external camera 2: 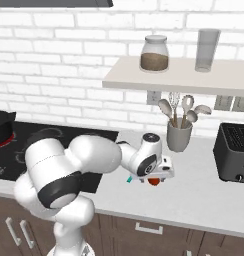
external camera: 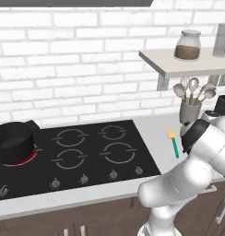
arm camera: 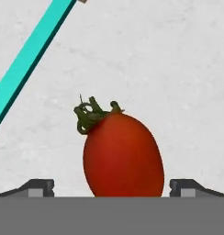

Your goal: Put the tomato and avocado in the pot. Retrieve the spatula and lightly stir the vegetables in the pot.

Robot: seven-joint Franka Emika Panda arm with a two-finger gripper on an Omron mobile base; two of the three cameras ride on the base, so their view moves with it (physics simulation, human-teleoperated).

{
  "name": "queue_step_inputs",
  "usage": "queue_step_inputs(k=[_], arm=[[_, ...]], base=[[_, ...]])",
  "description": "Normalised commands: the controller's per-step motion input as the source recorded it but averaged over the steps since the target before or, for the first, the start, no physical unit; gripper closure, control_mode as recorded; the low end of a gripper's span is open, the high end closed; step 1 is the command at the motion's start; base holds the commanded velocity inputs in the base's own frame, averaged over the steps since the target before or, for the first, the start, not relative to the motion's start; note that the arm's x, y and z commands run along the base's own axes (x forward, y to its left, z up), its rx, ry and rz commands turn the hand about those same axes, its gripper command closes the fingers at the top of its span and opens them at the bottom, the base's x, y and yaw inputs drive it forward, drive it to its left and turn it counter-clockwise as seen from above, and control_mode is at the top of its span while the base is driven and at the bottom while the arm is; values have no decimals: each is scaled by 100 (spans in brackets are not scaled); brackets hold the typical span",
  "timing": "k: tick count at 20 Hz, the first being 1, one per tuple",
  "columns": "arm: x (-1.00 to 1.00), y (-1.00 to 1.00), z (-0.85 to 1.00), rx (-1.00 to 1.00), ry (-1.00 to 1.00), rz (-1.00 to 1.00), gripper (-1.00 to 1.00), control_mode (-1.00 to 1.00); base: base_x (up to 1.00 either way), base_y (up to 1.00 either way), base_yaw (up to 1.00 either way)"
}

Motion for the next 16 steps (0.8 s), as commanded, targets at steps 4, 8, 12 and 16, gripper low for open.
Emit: queue_step_inputs(k=[4, 8, 12, 16], arm=[[14, 0, -28, -4, 0, 18, -100, -100], [17, 0, -21, -3, 0, 11, 100, -100], [3, 0, -1, -1, -5, 5, 100, -100], [-26, 2, 68, 0, -24, 0, 100, -100]], base=[[0, 0, 0], [0, 0, 0], [0, 0, 0], [0, 0, 0]])
